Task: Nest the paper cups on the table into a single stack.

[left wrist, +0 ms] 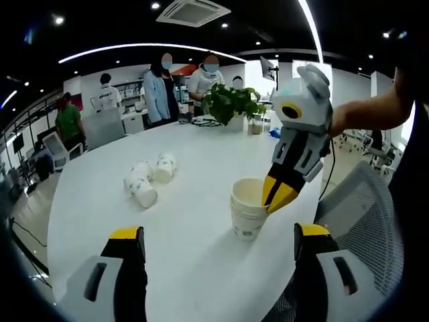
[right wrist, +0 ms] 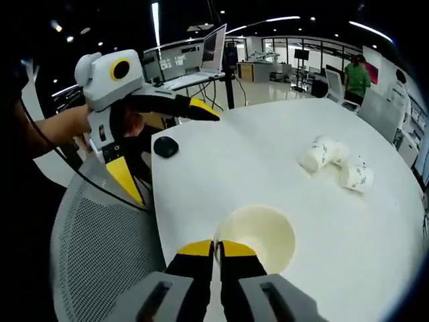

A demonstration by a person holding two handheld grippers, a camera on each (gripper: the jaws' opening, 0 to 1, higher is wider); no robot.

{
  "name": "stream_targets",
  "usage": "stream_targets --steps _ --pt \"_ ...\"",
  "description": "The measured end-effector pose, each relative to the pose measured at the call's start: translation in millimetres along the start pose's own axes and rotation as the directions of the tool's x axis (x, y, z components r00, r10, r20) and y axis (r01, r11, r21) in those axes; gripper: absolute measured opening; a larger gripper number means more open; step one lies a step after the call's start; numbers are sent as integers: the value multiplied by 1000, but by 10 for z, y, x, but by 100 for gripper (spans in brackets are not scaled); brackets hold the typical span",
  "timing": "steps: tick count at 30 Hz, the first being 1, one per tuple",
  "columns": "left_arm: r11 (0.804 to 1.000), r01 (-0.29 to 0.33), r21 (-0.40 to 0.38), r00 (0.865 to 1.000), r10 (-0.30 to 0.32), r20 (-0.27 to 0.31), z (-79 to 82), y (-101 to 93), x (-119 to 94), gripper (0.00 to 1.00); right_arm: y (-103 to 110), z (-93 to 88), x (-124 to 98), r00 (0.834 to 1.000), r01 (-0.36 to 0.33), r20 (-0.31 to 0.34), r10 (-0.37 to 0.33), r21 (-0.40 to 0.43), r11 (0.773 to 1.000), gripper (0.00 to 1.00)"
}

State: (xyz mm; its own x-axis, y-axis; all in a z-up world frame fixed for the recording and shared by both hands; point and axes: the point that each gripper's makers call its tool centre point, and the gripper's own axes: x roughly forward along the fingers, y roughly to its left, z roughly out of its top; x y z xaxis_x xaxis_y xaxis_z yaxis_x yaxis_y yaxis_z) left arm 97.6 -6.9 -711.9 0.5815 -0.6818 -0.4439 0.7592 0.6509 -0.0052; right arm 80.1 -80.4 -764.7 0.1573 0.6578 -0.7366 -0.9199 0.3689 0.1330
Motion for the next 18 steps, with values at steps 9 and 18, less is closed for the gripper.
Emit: stream_targets --steps 9,18 --pt "1000 -9 -4 1000 9 6 10 18 -5 91 -16 -33 26 1000 12 -6 -12 -14 1000 3" --pt "1000 -10 1 1000 10 8 29 46 15 91 -36 48 -82 998 49 37 -48 -20 999 8"
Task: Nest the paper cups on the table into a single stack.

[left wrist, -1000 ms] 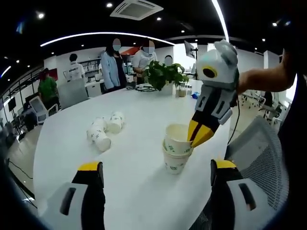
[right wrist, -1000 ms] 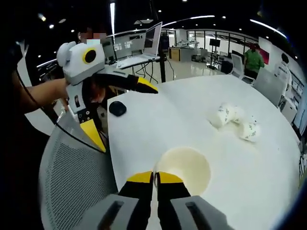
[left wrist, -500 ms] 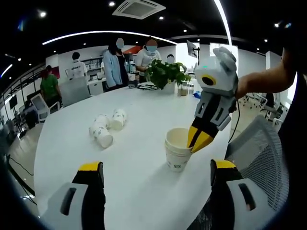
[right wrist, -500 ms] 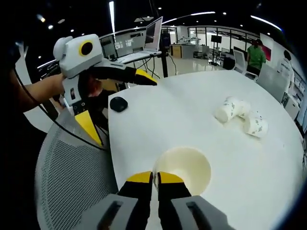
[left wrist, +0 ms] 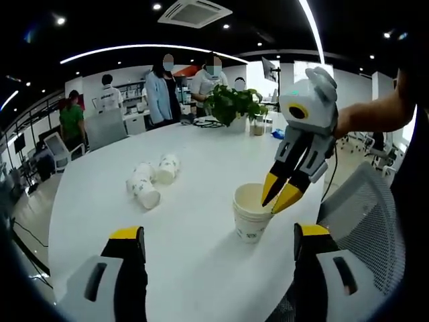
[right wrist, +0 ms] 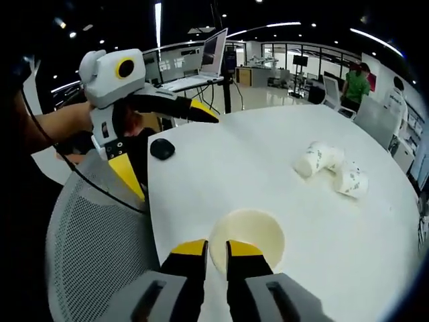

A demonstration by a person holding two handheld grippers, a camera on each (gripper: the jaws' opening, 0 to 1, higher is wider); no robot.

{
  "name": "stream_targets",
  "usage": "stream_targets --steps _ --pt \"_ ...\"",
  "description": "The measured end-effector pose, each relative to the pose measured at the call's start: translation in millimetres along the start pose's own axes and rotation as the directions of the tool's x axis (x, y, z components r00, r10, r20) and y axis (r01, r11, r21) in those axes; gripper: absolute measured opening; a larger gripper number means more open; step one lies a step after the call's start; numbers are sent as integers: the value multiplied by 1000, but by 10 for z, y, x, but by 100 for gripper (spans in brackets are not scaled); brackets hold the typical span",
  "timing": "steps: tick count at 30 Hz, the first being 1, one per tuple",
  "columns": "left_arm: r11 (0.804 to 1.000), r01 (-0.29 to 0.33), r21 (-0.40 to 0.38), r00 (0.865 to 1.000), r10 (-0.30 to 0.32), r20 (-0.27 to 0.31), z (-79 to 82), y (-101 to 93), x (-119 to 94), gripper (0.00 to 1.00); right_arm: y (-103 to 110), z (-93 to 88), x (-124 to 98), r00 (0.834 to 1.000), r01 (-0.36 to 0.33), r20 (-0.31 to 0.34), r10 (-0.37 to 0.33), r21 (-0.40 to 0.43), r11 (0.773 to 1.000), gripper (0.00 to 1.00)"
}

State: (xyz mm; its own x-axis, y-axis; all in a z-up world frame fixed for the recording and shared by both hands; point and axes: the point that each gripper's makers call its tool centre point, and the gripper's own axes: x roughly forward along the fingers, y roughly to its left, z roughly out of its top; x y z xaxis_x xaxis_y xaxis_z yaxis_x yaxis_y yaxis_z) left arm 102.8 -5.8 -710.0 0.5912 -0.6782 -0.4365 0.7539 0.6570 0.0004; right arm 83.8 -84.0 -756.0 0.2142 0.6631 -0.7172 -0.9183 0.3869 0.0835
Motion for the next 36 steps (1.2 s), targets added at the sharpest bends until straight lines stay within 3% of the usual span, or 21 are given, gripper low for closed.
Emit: stream_targets --steps 17,23,34,36 --pt "1000 -15 2 1000 15 -3 49 71 68 89 -126 122 -323 987 90 126 -98 66 994 16" --pt "999 -30 -11 1000 30 -6 67 115 80 88 -195 115 -389 977 128 161 -141 91 988 25" --pt "997 -67 -41 998 68 11 110 304 149 89 -330 100 -491 944 183 247 -219 161 970 44" --pt "997 -68 -43 998 68 8 105 320 171 89 -366 116 -521 929 199 278 -246 186 962 48"
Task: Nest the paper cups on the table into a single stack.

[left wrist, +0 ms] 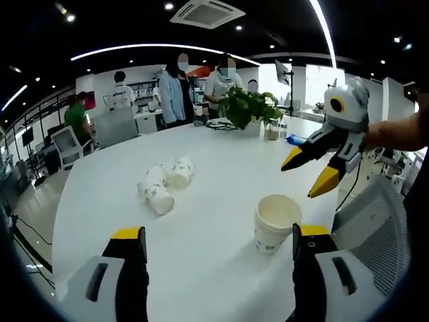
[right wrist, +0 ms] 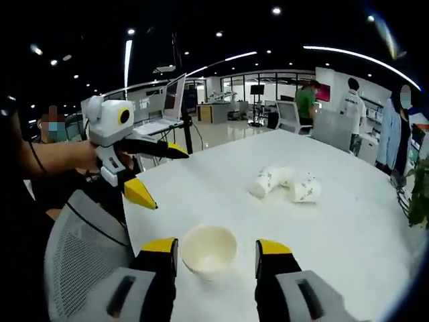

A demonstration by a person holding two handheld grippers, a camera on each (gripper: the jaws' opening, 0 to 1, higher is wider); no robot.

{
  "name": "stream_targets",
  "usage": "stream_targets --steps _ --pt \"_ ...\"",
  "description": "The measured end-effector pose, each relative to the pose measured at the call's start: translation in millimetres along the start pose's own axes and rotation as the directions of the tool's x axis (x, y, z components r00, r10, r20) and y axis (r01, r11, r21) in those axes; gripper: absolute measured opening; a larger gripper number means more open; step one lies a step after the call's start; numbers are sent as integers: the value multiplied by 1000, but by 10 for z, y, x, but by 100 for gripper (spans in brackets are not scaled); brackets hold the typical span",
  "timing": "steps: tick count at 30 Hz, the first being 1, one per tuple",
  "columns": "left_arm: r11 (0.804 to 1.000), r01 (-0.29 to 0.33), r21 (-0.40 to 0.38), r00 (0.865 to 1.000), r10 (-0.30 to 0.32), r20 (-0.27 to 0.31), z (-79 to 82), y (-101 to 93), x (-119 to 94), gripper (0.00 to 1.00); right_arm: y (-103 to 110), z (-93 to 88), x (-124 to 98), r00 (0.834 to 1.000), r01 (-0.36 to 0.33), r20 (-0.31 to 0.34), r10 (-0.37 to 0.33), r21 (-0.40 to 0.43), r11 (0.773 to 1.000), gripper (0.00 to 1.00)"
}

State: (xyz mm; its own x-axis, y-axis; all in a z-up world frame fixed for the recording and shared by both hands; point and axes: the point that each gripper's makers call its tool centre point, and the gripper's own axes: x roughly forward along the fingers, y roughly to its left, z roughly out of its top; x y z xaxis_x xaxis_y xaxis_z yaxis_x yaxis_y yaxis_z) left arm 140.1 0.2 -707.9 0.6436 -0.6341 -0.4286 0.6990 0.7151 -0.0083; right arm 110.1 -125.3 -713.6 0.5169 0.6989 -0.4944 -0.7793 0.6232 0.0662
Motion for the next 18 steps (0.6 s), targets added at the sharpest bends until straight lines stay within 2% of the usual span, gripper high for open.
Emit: stream_targets --steps 4,10,18 --pt "1000 -7 -2 1000 7 -7 -22 59 43 89 -65 16 -45 998 29 46 -30 34 999 56" --pt "1000 -13 -18 1000 13 -7 -32 140 91 89 -152 -10 -109 995 61 77 -64 48 997 65" --pt "1000 -13 -19 1000 13 -22 -69 261 171 90 -213 -47 -174 989 85 111 -93 77 993 72"
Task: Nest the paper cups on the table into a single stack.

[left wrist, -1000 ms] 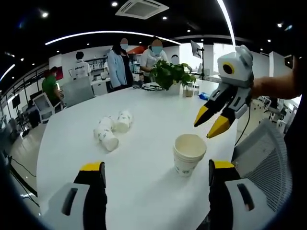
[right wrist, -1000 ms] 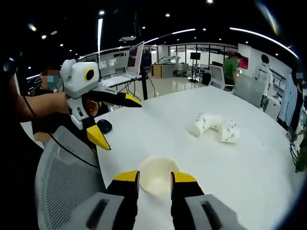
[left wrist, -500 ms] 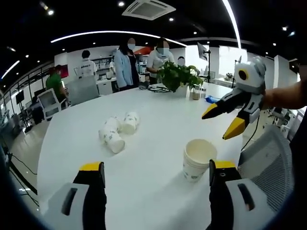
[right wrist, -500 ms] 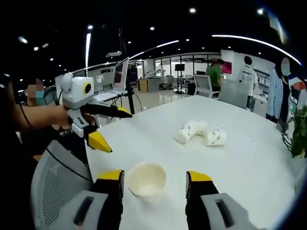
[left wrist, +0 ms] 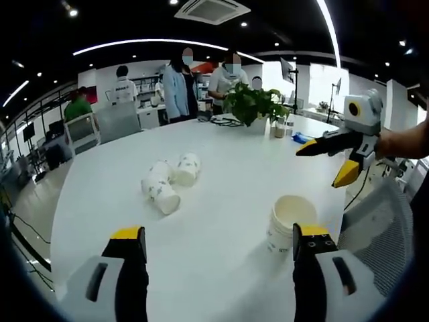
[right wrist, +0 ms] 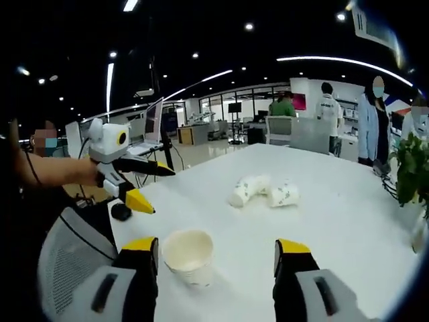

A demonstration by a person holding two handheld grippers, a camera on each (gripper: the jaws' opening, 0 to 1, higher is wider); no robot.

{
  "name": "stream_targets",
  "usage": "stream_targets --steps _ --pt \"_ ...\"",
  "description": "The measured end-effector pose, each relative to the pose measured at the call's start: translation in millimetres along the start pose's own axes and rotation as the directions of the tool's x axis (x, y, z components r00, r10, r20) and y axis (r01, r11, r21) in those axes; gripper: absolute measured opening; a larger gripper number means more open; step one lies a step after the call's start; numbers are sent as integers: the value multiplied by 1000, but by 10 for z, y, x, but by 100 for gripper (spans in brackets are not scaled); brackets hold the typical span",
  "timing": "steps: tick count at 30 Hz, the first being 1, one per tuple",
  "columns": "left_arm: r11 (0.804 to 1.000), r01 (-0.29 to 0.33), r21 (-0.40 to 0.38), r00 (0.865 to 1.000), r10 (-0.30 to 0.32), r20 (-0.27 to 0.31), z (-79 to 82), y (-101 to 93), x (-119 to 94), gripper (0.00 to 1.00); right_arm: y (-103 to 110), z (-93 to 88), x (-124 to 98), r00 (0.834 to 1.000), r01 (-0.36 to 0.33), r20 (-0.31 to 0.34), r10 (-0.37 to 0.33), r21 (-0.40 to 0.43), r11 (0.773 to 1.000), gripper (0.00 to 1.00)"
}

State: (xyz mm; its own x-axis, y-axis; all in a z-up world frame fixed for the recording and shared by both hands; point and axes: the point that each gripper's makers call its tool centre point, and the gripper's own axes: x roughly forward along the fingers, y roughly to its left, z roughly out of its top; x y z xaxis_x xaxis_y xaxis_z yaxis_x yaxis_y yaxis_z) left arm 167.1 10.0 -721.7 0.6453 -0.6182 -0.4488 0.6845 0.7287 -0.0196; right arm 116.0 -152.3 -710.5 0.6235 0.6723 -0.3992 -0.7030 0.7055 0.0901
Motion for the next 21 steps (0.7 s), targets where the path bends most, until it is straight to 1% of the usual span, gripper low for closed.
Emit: stream_targets --steps 4,6,11,16,20,21 --pt "1000 -8 -5 1000 8 -2 -1 94 58 90 -23 -44 -17 1000 13 2 -13 -19 1000 77" --pt "1000 -17 -6 1000 17 2 13 111 80 91 -29 -59 -20 1000 16 4 -16 -17 1000 79" --pt "999 -42 10 999 42 0 35 231 120 92 -32 -132 -17 1000 24 -1 -24 -26 999 85" --pt "998 -59 -10 998 59 6 38 384 154 93 -21 -152 -7 1000 26 10 -26 -5 1000 95" --pt "997 -69 -25 998 69 10 65 443 174 95 -42 -152 -12 999 40 21 -40 2 999 97" --pt "997 -71 -28 997 72 13 63 497 179 95 -45 -148 -13 999 42 24 -42 3 999 97"
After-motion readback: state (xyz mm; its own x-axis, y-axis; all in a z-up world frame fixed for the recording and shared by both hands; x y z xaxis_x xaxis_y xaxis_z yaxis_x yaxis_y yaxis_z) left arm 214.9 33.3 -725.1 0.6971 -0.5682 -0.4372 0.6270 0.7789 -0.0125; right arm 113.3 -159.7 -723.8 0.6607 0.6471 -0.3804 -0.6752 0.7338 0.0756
